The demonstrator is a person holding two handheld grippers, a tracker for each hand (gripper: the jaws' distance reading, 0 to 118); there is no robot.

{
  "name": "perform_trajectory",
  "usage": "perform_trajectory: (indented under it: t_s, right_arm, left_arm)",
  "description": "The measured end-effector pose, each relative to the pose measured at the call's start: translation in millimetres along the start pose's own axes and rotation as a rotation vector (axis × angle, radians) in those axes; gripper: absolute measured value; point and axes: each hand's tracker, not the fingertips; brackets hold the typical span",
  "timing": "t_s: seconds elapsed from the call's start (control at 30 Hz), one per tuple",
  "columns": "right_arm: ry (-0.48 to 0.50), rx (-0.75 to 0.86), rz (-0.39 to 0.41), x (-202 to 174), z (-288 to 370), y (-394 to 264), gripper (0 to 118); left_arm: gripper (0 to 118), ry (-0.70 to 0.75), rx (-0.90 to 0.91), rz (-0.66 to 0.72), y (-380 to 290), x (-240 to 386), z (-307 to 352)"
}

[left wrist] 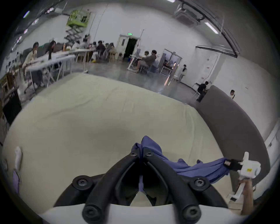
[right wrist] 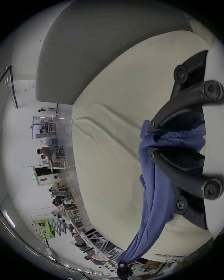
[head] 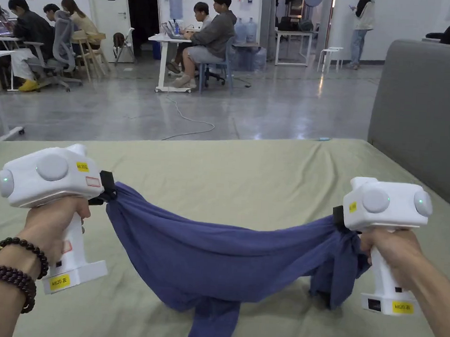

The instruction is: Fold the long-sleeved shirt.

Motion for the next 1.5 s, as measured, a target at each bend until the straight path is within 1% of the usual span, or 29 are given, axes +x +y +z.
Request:
perform_trajectory:
  t_s: [0.07, 0.17, 0.3, 0.33, 0.43, 0.53, 0.57, 0.63, 0.7, 0.8, 0.83, 0.87, 0.9, 0.93, 0.97, 1.0, 1.03, 1.07, 1.1, 1.13, 1.17, 1.2, 1.23, 1.27, 1.37, 1.4, 1.43, 1.47, 1.5]
  right_arm:
    - [0.020, 0.024, 0.007, 3, 15, -10, 14]
    - [0.018, 0.046, 0.050, 6, 47, -32, 14]
    - [0.042, 0.037, 0.094, 13, 90, -90, 14]
    - [0.044, 0.021, 0.111, 18, 92, -108, 14]
    - [0.034, -0.052, 0.186, 22, 108, -163, 14]
    - [0.088, -0.185, 0.229, 25, 120, -222, 14]
    - [0.100, -0.216, 0.233, 25, 120, -237, 14]
    - [0.093, -0.289, 0.244, 28, 111, -264, 14]
    - [0.083, -0.312, 0.259, 29, 105, -282, 14]
    - [0.057, -0.366, 0.308, 26, 99, -287, 16]
    - [0.062, -0.354, 0.299, 26, 102, -285, 30]
    - [0.062, -0.319, 0.292, 24, 109, -282, 53]
    - [0.060, -0.284, 0.269, 25, 118, -276, 82]
    - [0.061, -0.254, 0.250, 27, 126, -271, 82]
    - [0.054, -0.225, 0.236, 29, 133, -265, 91]
    - [0.060, -0.183, 0.221, 29, 147, -258, 102]
    - [0.067, -0.144, 0.207, 31, 155, -249, 107]
    - [0.061, -0.128, 0.191, 31, 159, -241, 107]
    - [0.050, -0.123, 0.178, 32, 162, -233, 107]
    - [0.050, -0.121, 0.172, 32, 165, -227, 104]
    - [0.060, -0.106, 0.165, 33, 166, -223, 91]
    - [0.059, -0.097, 0.168, 31, 166, -219, 53]
    - [0.051, -0.107, 0.167, 29, 160, -217, 0]
    - [0.039, -0.100, 0.156, 26, 153, -213, 0]
    - [0.084, -0.135, 0.175, 24, 139, -210, 0]
    - [0.085, -0.135, 0.174, 25, 149, -219, 0]
    - [0.087, -0.138, 0.177, 25, 147, -221, 0]
    - [0.087, -0.143, 0.182, 24, 144, -223, 0]
    - [0.083, -0.149, 0.186, 24, 141, -224, 0]
  left_arm:
    - [0, -0.022, 0.026, -0.056, -8, 4, 19]
    - [0, 0.024, 0.028, -0.176, -32, 11, 59]
    - [0, 0.068, -0.002, -0.240, -101, 3, 114]
    - [0, 0.070, -0.044, -0.263, -123, -2, 124]
    - [0, 0.092, -0.181, -0.264, -182, -25, 134]
    - [0, 0.091, -0.348, -0.237, -243, -54, 132]
    - [0, 0.084, -0.375, -0.237, -257, -60, 132]
    - [0, 0.088, -0.411, -0.226, -281, -69, 132]
    - [0, 0.101, -0.414, -0.238, -292, -73, 132]
    - [0, 0.095, -0.408, -0.238, -298, -71, 140]
    - [10, 0.093, -0.395, -0.224, -297, -71, 142]
    - [35, 0.091, -0.362, -0.209, -294, -71, 145]
    - [75, 0.077, -0.337, -0.202, -289, -70, 151]
    - [75, 0.075, -0.322, -0.213, -286, -68, 157]
    - [90, 0.073, -0.314, -0.220, -282, -66, 161]
    - [110, 0.066, -0.306, -0.235, -277, -64, 165]
    - [118, 0.015, -0.225, -0.246, -268, -59, 173]
    - [118, 0.040, -0.270, -0.258, -264, -57, 173]
    - [117, 0.046, -0.273, -0.260, -258, -54, 173]
    - [115, 0.059, -0.276, -0.264, -253, -50, 173]
    - [101, 0.076, -0.257, -0.272, -250, -47, 174]
    - [62, 0.074, -0.227, -0.297, -249, -44, 178]
    - [0, 0.087, -0.233, -0.325, -248, -41, 174]
    - [0, 0.129, -0.229, -0.338, -248, -39, 173]
    - [0, 0.059, -0.272, -0.293, -254, -38, 167]
    - [0, 0.046, -0.274, -0.273, -257, -40, 164]
    - [5, 0.021, -0.273, -0.270, -261, -42, 161]
    - [27, 0.018, -0.274, -0.279, -269, -48, 157]
    - [56, 0.030, -0.280, -0.281, -275, -50, 152]
